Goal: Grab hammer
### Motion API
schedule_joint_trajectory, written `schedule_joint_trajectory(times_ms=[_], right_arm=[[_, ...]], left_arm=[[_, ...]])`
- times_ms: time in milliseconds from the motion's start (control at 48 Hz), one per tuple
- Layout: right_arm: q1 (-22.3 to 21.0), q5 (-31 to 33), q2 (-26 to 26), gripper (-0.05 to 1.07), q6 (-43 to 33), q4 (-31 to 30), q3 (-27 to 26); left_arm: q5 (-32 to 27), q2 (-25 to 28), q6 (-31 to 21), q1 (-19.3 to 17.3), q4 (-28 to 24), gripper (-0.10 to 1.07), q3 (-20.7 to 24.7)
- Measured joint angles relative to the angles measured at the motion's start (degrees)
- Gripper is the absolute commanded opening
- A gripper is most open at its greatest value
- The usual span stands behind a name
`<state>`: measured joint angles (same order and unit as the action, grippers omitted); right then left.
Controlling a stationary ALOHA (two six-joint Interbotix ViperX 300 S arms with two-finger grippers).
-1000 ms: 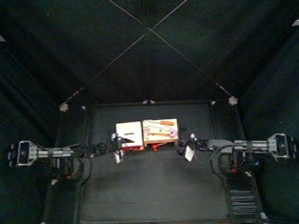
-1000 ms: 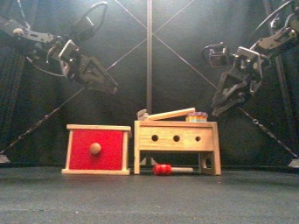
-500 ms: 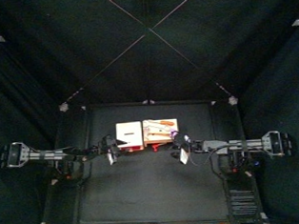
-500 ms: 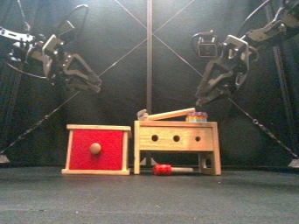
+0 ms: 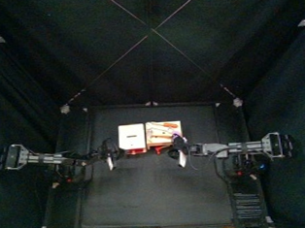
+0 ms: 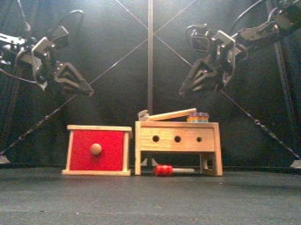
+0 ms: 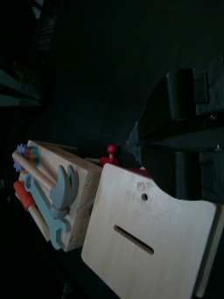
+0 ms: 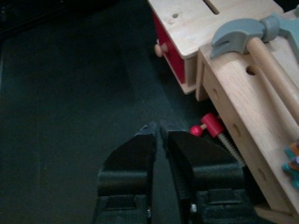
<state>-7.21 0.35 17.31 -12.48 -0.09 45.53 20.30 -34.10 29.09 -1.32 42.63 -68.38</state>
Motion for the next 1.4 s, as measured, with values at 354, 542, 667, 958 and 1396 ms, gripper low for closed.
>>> schedule_joint_trajectory(times_ms=[354,542,667,958,1396], right_arm=[[0.79,-0.97,-7.73,0.39,0.18,-3.08,-7.29],[0.97,-0.97,-10.63,0.39,0.09,-4.48,-13.89],[0.7,-1.05,-12.92,0.39,0.09,-4.31,-18.19],[-2.2,4.31,-15.03,0.4,-0.09,-5.27,-23.03],[-8.44,20.39,-14.06,0.52,0.26,-12.04,-23.12]], left_arm=[[-0.53,1.23,-0.09,3.52,5.19,0.35,-1.85],[-0.53,2.46,-2.55,6.15,8.79,0.36,-1.93],[-0.44,2.9,-5.54,6.77,9.67,0.36,-1.93],[0.44,2.99,-8.44,6.86,7.91,0.36,-2.9],[0.53,2.99,-8.26,4.57,-2.37,0.36,-3.43]])
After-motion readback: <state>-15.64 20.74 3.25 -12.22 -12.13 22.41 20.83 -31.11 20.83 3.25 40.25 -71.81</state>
